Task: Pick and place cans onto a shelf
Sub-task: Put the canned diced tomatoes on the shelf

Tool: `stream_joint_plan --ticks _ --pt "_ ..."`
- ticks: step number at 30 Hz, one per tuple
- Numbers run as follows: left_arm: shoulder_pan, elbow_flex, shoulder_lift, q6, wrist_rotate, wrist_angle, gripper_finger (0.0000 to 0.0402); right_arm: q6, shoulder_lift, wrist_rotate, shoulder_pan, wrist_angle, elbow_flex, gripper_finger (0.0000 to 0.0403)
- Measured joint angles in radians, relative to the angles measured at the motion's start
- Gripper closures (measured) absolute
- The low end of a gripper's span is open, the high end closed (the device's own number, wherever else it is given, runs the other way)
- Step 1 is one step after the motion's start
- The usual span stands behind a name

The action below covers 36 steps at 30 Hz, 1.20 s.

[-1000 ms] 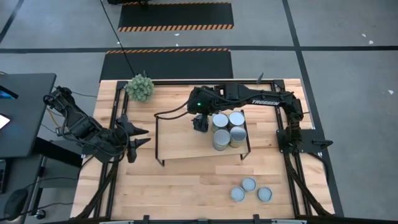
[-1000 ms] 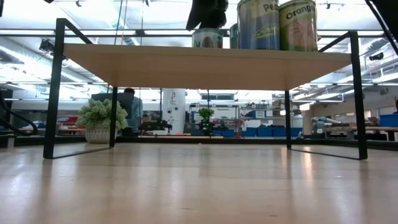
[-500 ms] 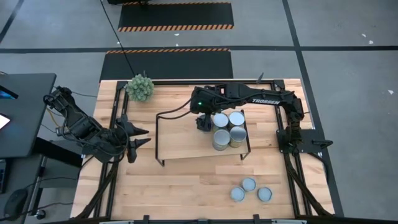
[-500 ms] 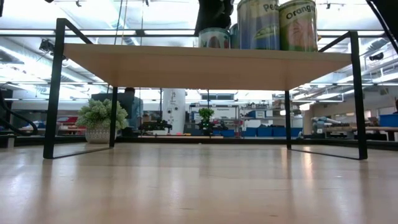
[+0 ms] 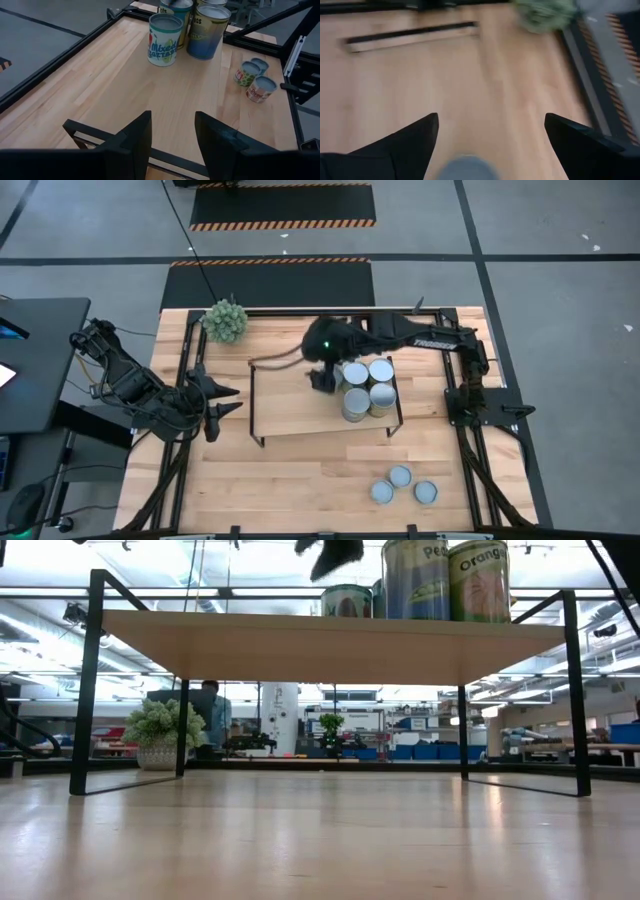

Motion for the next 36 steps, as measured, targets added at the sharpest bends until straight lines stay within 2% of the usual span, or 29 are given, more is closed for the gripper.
stream_joint_plan --ticks 4,11,16,24,30,36 --pt "0.0 0.0 0.0 0.007 0.0 0.0 0.0246 -0.013 0.0 -0.063 0.099 0.006 0.001 0.003" --pt "0.0 0.0 0.0 0.067 0.016 0.009 0.0246 -0.158 0.0 -0.07 0.331 0.008 -0.015 0.003" --pt "0.0 0.0 0.0 0.082 0.029 0.014 0.0246 0.01 -0.001 -0.077 0.44 -0.007 -0.085 0.003" --pt "0.0 0.0 0.0 0.083 0.03 0.014 0.0246 0.279 -0.001 -0.075 0.589 0.021 -0.322 0.003" --pt "0.0 0.0 0.0 0.079 0.038 0.017 0.0246 0.35 0.0 -0.082 0.653 0.11 -0.51 0.003" --pt "0.0 0.0 0.0 0.067 0.082 0.018 0.0246 0.362 0.0 -0.174 0.67 0.155 -0.644 0.0029"
